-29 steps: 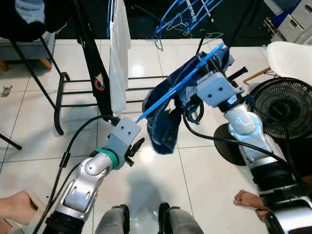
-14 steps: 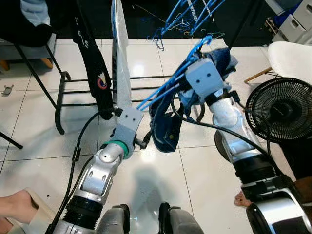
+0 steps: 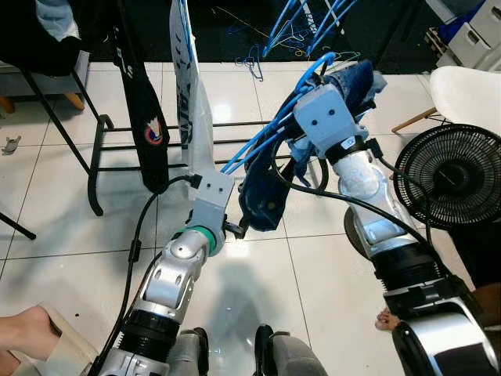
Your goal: Hang hanger
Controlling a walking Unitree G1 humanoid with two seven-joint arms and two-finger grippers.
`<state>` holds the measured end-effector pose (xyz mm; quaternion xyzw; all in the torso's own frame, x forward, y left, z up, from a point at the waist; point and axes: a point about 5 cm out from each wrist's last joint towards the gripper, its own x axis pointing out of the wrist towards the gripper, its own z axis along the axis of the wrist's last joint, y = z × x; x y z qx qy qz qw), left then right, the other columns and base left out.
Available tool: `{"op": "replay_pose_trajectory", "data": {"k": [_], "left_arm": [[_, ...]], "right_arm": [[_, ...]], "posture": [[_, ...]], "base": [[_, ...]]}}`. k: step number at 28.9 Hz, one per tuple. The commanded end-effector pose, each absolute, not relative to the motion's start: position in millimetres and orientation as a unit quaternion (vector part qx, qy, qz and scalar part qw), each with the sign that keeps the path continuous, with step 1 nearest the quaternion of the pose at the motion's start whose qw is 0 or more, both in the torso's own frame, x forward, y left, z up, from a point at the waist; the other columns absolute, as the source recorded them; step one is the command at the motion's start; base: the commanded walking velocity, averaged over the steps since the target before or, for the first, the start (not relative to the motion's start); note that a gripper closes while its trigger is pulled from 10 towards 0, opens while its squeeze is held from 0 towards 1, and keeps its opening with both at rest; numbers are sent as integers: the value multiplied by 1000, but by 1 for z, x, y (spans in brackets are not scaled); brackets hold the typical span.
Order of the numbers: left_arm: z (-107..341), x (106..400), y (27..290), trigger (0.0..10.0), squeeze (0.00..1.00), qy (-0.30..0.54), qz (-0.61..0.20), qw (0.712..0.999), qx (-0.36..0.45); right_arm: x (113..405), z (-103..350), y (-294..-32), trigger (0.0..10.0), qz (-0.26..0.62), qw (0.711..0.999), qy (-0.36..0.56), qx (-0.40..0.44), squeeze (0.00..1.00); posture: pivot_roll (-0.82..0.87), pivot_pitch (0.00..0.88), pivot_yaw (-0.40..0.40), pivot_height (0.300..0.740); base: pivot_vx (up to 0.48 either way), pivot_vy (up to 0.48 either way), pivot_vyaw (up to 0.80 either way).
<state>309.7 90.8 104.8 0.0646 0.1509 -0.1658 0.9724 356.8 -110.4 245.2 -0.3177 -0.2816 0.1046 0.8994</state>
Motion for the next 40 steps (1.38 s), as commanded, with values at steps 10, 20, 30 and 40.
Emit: {"op": "replay_pose_trajectory", "data": {"k": [10, 20, 30, 40], "left_arm": [[110, 278, 142, 10000, 0, 99, -182, 975, 81], [109, 267, 164, 10000, 0, 93, -193, 973, 85], [66, 279, 180, 10000, 0, 134, -73, 974, 167], [29, 266, 211, 10000, 0, 190, 25, 961, 199]], "right_arm": [[346, 185, -150, 0, 129, 889, -197, -392, 0], [329, 132, -181, 0, 69, 932, -87, -345, 0], [318, 76, -169, 0, 40, 976, 35, -209, 0], [298, 32, -160, 0, 46, 982, 119, -139, 0]], "posture": [[35, 138, -26, 733], [24, 133, -11, 733], [16, 115, -11, 733], [30, 102, -29, 733]], "base": [[0, 0, 0], [0, 0, 0], [0, 0, 0], [0, 0, 0]]}}
